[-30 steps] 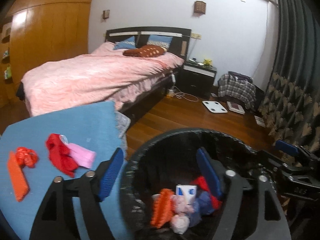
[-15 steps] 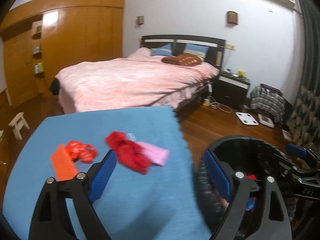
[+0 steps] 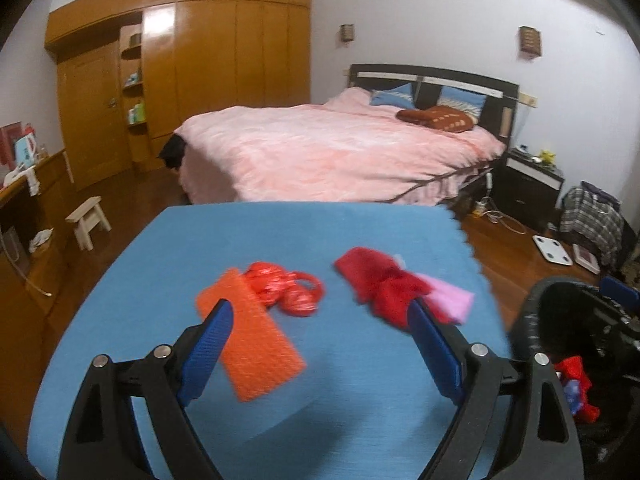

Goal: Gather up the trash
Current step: 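Return to the table and grasp the orange mesh strip with the left tool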

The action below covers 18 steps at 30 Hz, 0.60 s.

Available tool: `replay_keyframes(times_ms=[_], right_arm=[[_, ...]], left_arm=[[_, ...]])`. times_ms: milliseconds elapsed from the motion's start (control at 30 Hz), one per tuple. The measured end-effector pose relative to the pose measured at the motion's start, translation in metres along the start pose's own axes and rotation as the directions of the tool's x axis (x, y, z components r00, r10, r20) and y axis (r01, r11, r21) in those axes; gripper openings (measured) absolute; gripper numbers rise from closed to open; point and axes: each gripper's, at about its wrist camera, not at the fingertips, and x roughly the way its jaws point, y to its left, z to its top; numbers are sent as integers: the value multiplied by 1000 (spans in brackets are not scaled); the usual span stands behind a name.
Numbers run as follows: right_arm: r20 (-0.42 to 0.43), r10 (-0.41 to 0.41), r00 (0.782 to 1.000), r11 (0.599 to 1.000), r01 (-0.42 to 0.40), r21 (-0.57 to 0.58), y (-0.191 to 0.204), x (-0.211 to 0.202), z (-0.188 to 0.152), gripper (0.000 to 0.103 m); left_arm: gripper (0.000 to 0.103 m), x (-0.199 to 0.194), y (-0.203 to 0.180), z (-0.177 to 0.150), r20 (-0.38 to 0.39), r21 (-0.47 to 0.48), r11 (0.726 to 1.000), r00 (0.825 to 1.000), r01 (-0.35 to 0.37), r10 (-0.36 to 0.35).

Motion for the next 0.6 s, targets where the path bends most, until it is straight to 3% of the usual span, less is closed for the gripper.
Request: replay_keyframes(times_ms=[267,600], right_arm=[[-22,32,999,998,-33,-55,36,33,4,97],[-54,53,997,996,-57,-74,56,60,-2,97]], left_arm=[[87,37,40,-13,-73,-35,997,995,-74,71],[86,71,54,-26,-152,-49,995,986,-83,75]])
